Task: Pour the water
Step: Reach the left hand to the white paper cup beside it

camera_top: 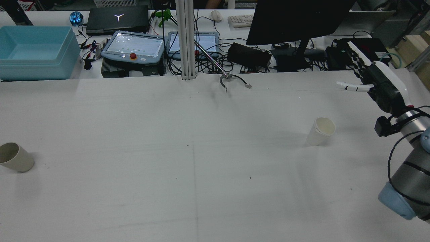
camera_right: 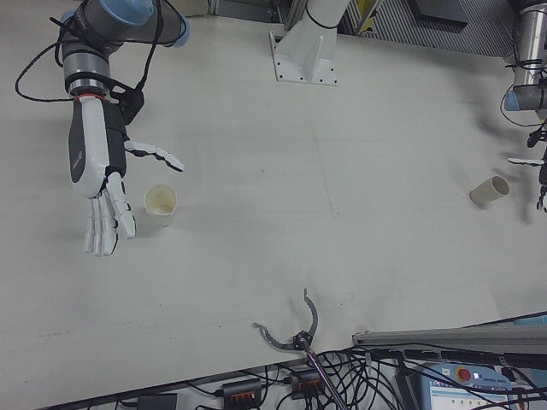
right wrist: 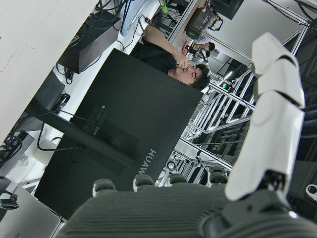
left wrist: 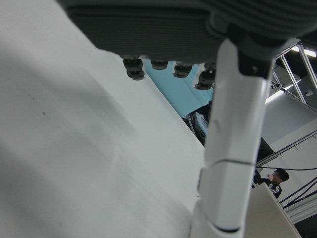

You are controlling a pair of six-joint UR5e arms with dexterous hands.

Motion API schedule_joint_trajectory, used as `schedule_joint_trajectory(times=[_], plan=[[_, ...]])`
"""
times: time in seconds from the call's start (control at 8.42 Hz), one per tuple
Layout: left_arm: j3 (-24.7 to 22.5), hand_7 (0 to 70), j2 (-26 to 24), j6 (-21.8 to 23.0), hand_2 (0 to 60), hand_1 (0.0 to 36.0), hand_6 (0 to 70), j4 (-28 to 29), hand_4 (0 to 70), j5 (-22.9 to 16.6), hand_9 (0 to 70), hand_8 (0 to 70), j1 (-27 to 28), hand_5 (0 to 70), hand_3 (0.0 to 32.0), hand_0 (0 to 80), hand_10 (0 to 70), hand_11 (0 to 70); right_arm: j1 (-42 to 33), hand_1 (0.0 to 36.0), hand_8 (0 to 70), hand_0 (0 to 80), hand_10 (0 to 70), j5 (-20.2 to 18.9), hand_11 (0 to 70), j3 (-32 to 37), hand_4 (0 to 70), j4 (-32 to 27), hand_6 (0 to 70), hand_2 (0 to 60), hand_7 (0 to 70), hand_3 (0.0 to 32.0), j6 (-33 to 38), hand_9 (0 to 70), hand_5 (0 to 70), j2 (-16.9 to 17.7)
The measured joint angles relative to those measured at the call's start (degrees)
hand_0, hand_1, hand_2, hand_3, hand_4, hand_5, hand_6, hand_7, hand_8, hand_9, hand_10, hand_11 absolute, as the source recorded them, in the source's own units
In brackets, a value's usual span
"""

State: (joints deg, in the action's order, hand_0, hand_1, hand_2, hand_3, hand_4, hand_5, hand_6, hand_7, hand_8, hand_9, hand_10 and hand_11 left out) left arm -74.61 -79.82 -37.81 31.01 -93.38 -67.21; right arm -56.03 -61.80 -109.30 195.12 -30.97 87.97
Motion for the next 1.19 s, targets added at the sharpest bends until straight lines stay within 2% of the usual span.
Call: schedule_joint_trajectory(times=[0.12, 0.36, 0.48, 0.71, 0.83, 0.95, 1.07, 1.19], plan=[[0.5, 0.8, -0.3, -0.3, 0.0, 14.5, 4.5, 0.4, 17.0, 0.4, 0.0, 0.0, 0.6, 0.0, 0.0, 80.0, 4.1, 8.9, 0.1, 20.9, 0.9, 49.4, 0.0, 0.0, 0.0, 0.3, 0.0, 0.0, 1.8, 18.4, 0.0, 17.8, 0.0, 0.0, 6.0, -0.3], [0.6, 1.5, -1.3, -0.3, 0.0, 16.7, 5.0, 1.0, 17.7, 1.0, 0.0, 0.0, 1.4, 0.0, 0.0, 80.0, 4.1, 9.2, 0.1, 20.9, 0.5, 49.5, 0.0, -0.1, 0.0, 0.5, 0.0, 0.0, 1.6, 18.2, 0.0, 18.2, 0.0, 0.0, 5.9, -0.5], [0.5, 2.0, -1.6, 1.0, 0.0, 16.4, 5.3, 1.6, 18.0, 1.1, 0.0, 0.0, 1.6, 0.0, 0.0, 80.0, 4.1, 9.2, 0.2, 20.9, 0.4, 49.2, 0.0, -0.1, 0.0, 0.5, 0.0, 0.0, 1.9, 18.1, 0.0, 17.8, 0.0, 0.0, 5.9, -0.5], [0.5, 2.7, -2.1, 7.2, 0.0, 18.8, 6.3, 2.9, 17.8, 1.2, 0.0, 0.2, 2.4, 0.0, 0.0, 80.0, 4.4, 9.7, 0.2, 20.9, 0.4, 49.6, 0.0, -0.1, 0.0, 0.5, 0.0, 0.0, 2.0, 17.9, 0.0, 18.0, 0.0, 0.0, 6.0, -0.5], [0.5, 2.7, -2.7, 9.8, 0.0, 17.3, 6.6, 3.1, 18.2, 1.3, 0.0, 0.3, 3.5, 0.0, 0.0, 80.0, 4.4, 9.5, 0.3, 20.8, 1.0, 49.3, 0.0, -0.1, 0.0, 0.5, 0.0, 0.0, 2.3, 18.5, 0.0, 17.8, -0.1, 0.0, 6.1, -0.5], [0.8, 2.8, -3.8, 11.1, 0.0, 18.2, 6.8, 3.1, 18.4, 1.8, 0.0, 0.3, 5.2, 0.0, 0.0, 80.0, 4.3, 9.5, 0.4, 20.8, 1.0, 49.2, 0.0, -0.1, 0.0, 0.5, 0.0, 0.0, 2.4, 18.5, 0.0, 18.4, -0.1, 0.0, 6.0, -0.5], [1.1, 2.5, -5.4, 11.6, 0.0, 18.1, 6.5, 2.5, 18.2, 3.0, 0.0, 0.3, 7.5, 0.0, 0.0, 80.0, 4.2, 9.3, 0.4, 20.8, 0.6, 49.3, 0.0, -0.1, 0.0, 0.5, 0.0, 0.0, 2.1, 18.4, 0.0, 18.4, -0.1, 0.0, 6.0, -0.5], [1.6, 1.5, -6.6, 11.7, 0.0, 16.6, 5.3, 2.0, 17.1, 4.8, 0.0, 0.0, 10.0, 0.0, 0.0, 80.0, 3.9, 8.7, 0.3, 20.7, 0.6, 49.1, 0.0, -0.1, 0.0, 0.5, 0.0, 0.0, 1.7, 18.2, 0.0, 17.4, 0.0, 0.0, 5.9, -0.4]])
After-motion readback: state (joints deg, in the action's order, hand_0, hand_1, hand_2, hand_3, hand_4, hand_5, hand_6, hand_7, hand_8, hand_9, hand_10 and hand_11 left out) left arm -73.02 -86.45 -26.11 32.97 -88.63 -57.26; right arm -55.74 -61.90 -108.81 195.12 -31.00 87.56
